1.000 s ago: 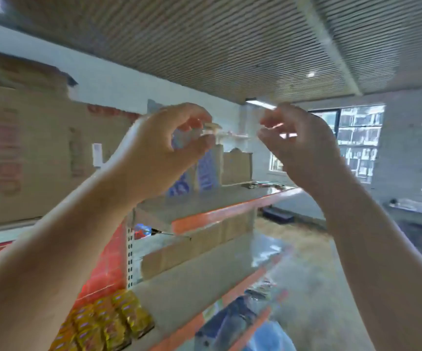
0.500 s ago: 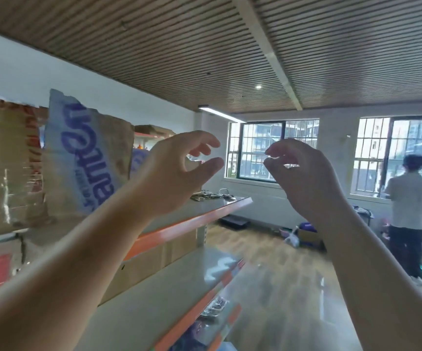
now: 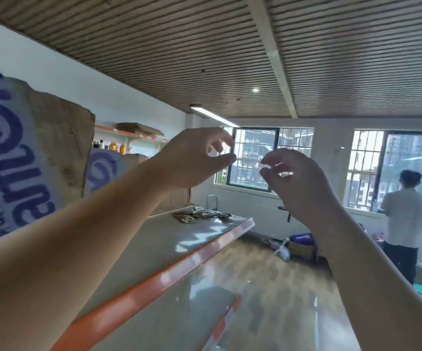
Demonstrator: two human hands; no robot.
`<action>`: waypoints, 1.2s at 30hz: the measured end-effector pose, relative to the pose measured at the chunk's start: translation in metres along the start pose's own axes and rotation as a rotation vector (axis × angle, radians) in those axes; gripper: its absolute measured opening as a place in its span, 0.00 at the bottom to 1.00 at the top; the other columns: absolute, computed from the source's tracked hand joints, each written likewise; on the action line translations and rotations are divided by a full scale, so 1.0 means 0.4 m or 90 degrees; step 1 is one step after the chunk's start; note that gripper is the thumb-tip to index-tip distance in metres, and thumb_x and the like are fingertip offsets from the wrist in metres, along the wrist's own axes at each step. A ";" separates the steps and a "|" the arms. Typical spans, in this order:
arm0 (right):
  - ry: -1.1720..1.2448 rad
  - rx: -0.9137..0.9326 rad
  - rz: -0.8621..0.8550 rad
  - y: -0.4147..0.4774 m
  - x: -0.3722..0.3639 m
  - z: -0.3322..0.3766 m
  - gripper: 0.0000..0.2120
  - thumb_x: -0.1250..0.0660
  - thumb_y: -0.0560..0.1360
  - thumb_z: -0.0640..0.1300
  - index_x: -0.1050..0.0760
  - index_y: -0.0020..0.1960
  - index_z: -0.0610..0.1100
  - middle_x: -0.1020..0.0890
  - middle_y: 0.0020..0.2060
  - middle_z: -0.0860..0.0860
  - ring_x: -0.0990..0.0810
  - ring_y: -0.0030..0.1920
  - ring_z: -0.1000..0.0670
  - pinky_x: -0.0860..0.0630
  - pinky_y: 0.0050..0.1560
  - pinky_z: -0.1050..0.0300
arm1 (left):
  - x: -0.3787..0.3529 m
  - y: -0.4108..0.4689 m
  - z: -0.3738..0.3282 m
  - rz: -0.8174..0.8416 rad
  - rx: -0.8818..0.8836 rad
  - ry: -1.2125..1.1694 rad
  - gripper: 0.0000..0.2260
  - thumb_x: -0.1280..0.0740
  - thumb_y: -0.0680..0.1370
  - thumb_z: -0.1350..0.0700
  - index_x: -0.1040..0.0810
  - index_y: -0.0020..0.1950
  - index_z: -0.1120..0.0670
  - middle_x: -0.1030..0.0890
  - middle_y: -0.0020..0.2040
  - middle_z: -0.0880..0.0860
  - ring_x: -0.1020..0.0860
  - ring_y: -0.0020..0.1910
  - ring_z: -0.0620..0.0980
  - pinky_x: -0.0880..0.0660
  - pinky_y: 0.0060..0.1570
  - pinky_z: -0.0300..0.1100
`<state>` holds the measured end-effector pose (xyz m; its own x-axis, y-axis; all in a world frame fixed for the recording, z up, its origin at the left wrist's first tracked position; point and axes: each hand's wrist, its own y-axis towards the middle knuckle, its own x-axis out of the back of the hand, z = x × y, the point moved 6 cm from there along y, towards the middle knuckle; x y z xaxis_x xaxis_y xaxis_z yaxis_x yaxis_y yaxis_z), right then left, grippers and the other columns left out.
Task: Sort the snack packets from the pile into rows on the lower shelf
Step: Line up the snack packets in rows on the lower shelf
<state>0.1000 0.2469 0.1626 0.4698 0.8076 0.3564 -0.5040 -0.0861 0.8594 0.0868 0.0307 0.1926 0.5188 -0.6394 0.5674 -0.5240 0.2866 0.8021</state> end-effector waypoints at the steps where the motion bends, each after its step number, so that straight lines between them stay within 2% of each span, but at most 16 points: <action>1: -0.004 0.000 0.001 0.017 -0.014 -0.026 0.07 0.28 0.77 0.47 0.21 0.47 0.61 0.19 0.48 0.61 0.20 0.48 0.60 0.20 0.50 0.50 | -0.017 0.023 0.022 0.014 0.003 0.005 0.10 0.33 0.78 0.37 0.23 0.58 0.35 0.21 0.51 0.36 0.23 0.54 0.36 0.25 0.51 0.41; 3: -0.015 -0.006 0.005 0.043 -0.035 -0.069 0.07 0.28 0.77 0.48 0.22 0.47 0.61 0.19 0.48 0.62 0.20 0.48 0.60 0.20 0.50 0.49 | -0.041 0.054 0.049 0.035 0.004 0.027 0.09 0.32 0.78 0.38 0.23 0.58 0.35 0.21 0.51 0.37 0.22 0.53 0.37 0.25 0.50 0.40; 6: -0.013 -0.014 0.006 0.078 -0.072 -0.149 0.06 0.28 0.77 0.48 0.22 0.48 0.59 0.20 0.47 0.63 0.21 0.47 0.62 0.23 0.44 0.55 | -0.090 0.104 0.081 0.062 -0.010 0.079 0.11 0.31 0.78 0.38 0.22 0.59 0.38 0.20 0.51 0.38 0.22 0.53 0.39 0.27 0.47 0.35; 8: -0.012 -0.010 0.013 0.102 -0.096 -0.196 0.07 0.28 0.77 0.47 0.22 0.49 0.58 0.19 0.48 0.61 0.20 0.46 0.61 0.25 0.44 0.58 | -0.120 0.128 0.098 0.076 -0.015 0.113 0.13 0.31 0.79 0.39 0.21 0.61 0.40 0.20 0.52 0.39 0.22 0.52 0.39 0.29 0.45 0.34; 14: -0.051 -0.018 0.139 0.182 -0.236 -0.396 0.06 0.27 0.77 0.52 0.23 0.50 0.59 0.20 0.51 0.57 0.19 0.46 0.55 0.26 0.45 0.57 | -0.257 0.182 0.198 0.161 0.027 0.181 0.12 0.30 0.79 0.40 0.19 0.60 0.42 0.20 0.50 0.39 0.21 0.50 0.40 0.24 0.47 0.39; 16: -0.073 -0.021 0.194 0.213 -0.301 -0.493 0.07 0.27 0.76 0.54 0.25 0.49 0.60 0.21 0.50 0.57 0.20 0.46 0.55 0.27 0.45 0.58 | -0.317 0.202 0.252 0.169 0.055 0.197 0.11 0.30 0.78 0.41 0.18 0.58 0.42 0.20 0.48 0.39 0.21 0.48 0.39 0.25 0.43 0.39; 19: -0.094 -0.028 0.273 0.262 -0.404 -0.636 0.07 0.26 0.76 0.55 0.25 0.47 0.60 0.22 0.47 0.57 0.23 0.42 0.58 0.30 0.40 0.64 | -0.396 0.227 0.350 0.200 0.130 0.224 0.10 0.29 0.78 0.40 0.18 0.56 0.41 0.20 0.46 0.39 0.22 0.47 0.39 0.27 0.41 0.38; 21: -0.075 -0.024 0.303 0.299 -0.467 -0.732 0.06 0.26 0.76 0.53 0.24 0.47 0.57 0.21 0.46 0.56 0.19 0.40 0.54 0.25 0.40 0.60 | -0.456 0.252 0.421 0.228 0.187 0.256 0.10 0.29 0.77 0.40 0.18 0.56 0.40 0.19 0.47 0.39 0.21 0.47 0.40 0.25 0.44 0.40; 23: -0.085 -0.027 0.327 0.332 -0.532 -0.818 0.06 0.26 0.77 0.52 0.23 0.48 0.54 0.18 0.46 0.53 0.17 0.41 0.49 0.24 0.42 0.57 | -0.516 0.264 0.493 0.268 0.242 0.293 0.10 0.29 0.77 0.40 0.17 0.55 0.41 0.18 0.48 0.39 0.21 0.47 0.40 0.24 0.48 0.40; 26: -0.124 -0.074 0.411 0.382 -0.638 -0.950 0.07 0.27 0.77 0.53 0.22 0.49 0.51 0.17 0.49 0.47 0.17 0.47 0.45 0.21 0.49 0.53 | -0.621 0.276 0.613 0.337 0.362 0.303 0.09 0.28 0.77 0.40 0.17 0.54 0.41 0.19 0.49 0.40 0.21 0.47 0.40 0.24 0.46 0.39; 28: -0.179 -0.083 0.496 0.391 -0.714 -1.005 0.13 0.29 0.78 0.55 0.21 0.55 0.47 0.17 0.51 0.45 0.18 0.50 0.43 0.20 0.52 0.52 | -0.668 0.262 0.675 0.371 0.421 0.321 0.10 0.28 0.77 0.41 0.17 0.55 0.42 0.19 0.49 0.40 0.21 0.48 0.41 0.23 0.49 0.42; 30: -0.203 -0.070 0.541 0.395 -0.775 -1.043 0.19 0.29 0.77 0.60 0.21 0.57 0.44 0.17 0.52 0.44 0.18 0.50 0.42 0.20 0.51 0.52 | -0.718 0.240 0.729 0.400 0.480 0.339 0.10 0.29 0.77 0.40 0.17 0.55 0.42 0.18 0.50 0.42 0.20 0.49 0.44 0.21 0.53 0.44; 33: -0.184 -0.067 0.556 0.373 -0.846 -1.081 0.25 0.27 0.70 0.67 0.24 0.55 0.49 0.20 0.47 0.49 0.21 0.44 0.46 0.26 0.39 0.55 | -0.759 0.188 0.785 0.424 0.540 0.373 0.12 0.28 0.77 0.39 0.17 0.55 0.43 0.18 0.51 0.43 0.21 0.48 0.44 0.21 0.52 0.44; 34: -0.179 -0.070 0.567 0.366 -0.866 -1.098 0.26 0.26 0.68 0.67 0.25 0.56 0.51 0.21 0.49 0.49 0.22 0.45 0.47 0.27 0.38 0.56 | -0.770 0.176 0.801 0.437 0.555 0.381 0.13 0.28 0.77 0.38 0.17 0.55 0.44 0.18 0.51 0.43 0.21 0.48 0.44 0.21 0.53 0.44; 36: -0.159 -0.074 0.581 0.360 -0.896 -1.121 0.24 0.24 0.66 0.59 0.26 0.57 0.52 0.22 0.54 0.48 0.22 0.47 0.46 0.23 0.44 0.55 | -0.779 0.154 0.815 0.451 0.580 0.391 0.14 0.29 0.76 0.35 0.18 0.54 0.43 0.18 0.50 0.42 0.21 0.48 0.43 0.21 0.52 0.45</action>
<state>-0.4659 0.2067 -0.0060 -0.0060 0.3081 0.9513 -0.8153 -0.5523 0.1738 -0.3274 0.0151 0.0046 0.0374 -0.0526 0.9979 -0.9495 -0.3133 0.0191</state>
